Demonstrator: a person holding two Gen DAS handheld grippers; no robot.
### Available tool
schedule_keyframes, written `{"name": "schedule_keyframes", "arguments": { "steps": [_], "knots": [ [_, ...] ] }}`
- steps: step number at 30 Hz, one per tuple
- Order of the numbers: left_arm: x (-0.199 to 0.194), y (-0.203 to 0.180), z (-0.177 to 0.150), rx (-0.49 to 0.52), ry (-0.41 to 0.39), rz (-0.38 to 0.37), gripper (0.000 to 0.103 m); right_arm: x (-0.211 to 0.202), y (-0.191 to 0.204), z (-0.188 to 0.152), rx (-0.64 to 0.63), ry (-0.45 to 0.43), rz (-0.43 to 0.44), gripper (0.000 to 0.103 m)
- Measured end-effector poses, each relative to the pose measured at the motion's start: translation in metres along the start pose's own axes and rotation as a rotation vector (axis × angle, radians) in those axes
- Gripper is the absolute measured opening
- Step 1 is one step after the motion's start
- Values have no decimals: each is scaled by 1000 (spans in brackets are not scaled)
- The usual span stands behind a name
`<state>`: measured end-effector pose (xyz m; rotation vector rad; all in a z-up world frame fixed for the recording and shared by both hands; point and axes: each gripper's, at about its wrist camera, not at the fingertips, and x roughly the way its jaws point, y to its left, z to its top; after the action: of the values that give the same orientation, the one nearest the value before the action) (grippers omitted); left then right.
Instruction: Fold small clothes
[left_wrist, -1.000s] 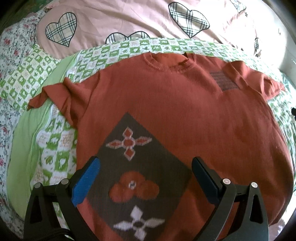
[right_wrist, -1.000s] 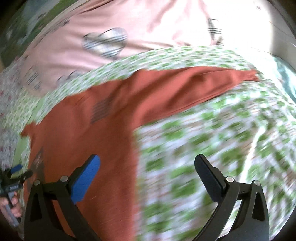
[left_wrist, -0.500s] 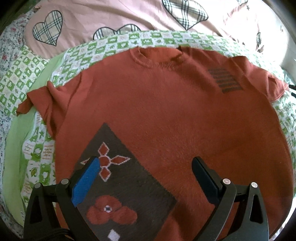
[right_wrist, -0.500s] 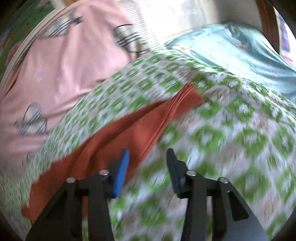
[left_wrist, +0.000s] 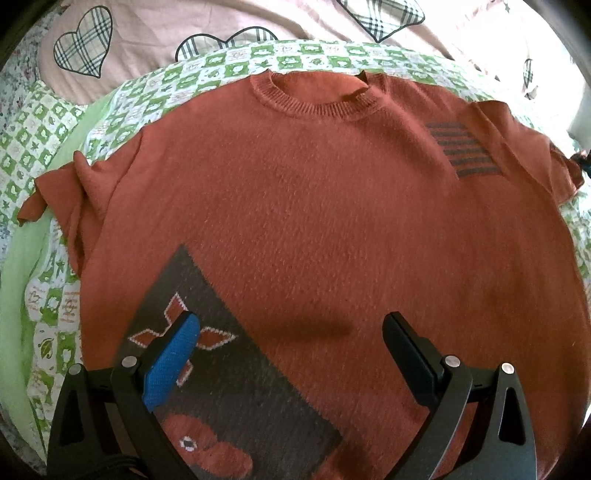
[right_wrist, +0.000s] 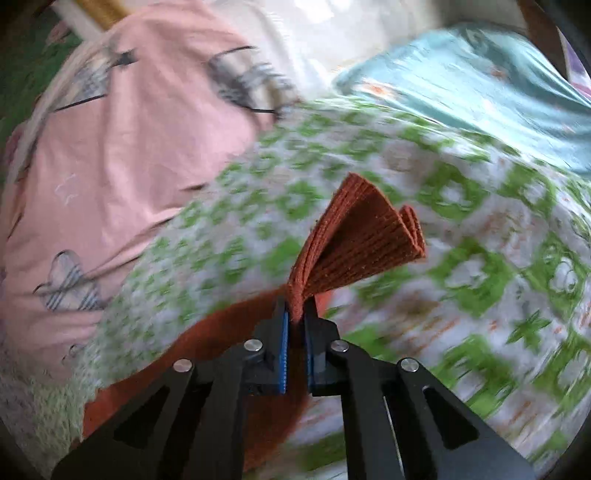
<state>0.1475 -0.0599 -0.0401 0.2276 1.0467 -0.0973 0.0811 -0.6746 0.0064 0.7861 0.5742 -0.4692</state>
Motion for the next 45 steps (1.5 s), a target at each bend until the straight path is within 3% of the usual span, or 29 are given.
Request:
{"name": "schedule_keyframes", "arguments": {
  "steps": [6, 14, 20, 25, 28, 30, 33, 34, 42, 45],
  "knots": [
    [-8, 10, -2, -35, -17, -37, 100, -15, 89, -32, -134, 56, 184, 8],
    [-22, 47, -13, -108, -54, -84, 100, 0, 244, -149, -278, 293, 526, 8],
    [-23, 81, -21, -198, -56, -193, 100, 37, 329, -248, -359, 489, 628, 8],
    [-18, 102, -26, -254, -56, -265, 100, 55, 375, -316, -436, 607, 657, 8],
    [-13, 109, -21, -266, -66, -291, 100, 63, 390, -342, -484, 641, 639, 8],
    [-7, 112, -17, -272, -67, -318, 100, 67, 398, -354, -519, 649, 610, 14],
    [7, 112, -3, -285, -64, -359, 100, 73, 395, -358, -479, 697, 609, 41],
    [13, 112, 1, -286, -61, -374, 100, 71, 391, -356, -460, 690, 622, 45],
    [61, 97, 66, -324, -55, -501, 101, 39, 338, -321, -388, 577, 577, 47],
    [77, 87, 89, -310, -52, -470, 98, 24, 317, -311, -363, 529, 546, 48]
  ]
}}
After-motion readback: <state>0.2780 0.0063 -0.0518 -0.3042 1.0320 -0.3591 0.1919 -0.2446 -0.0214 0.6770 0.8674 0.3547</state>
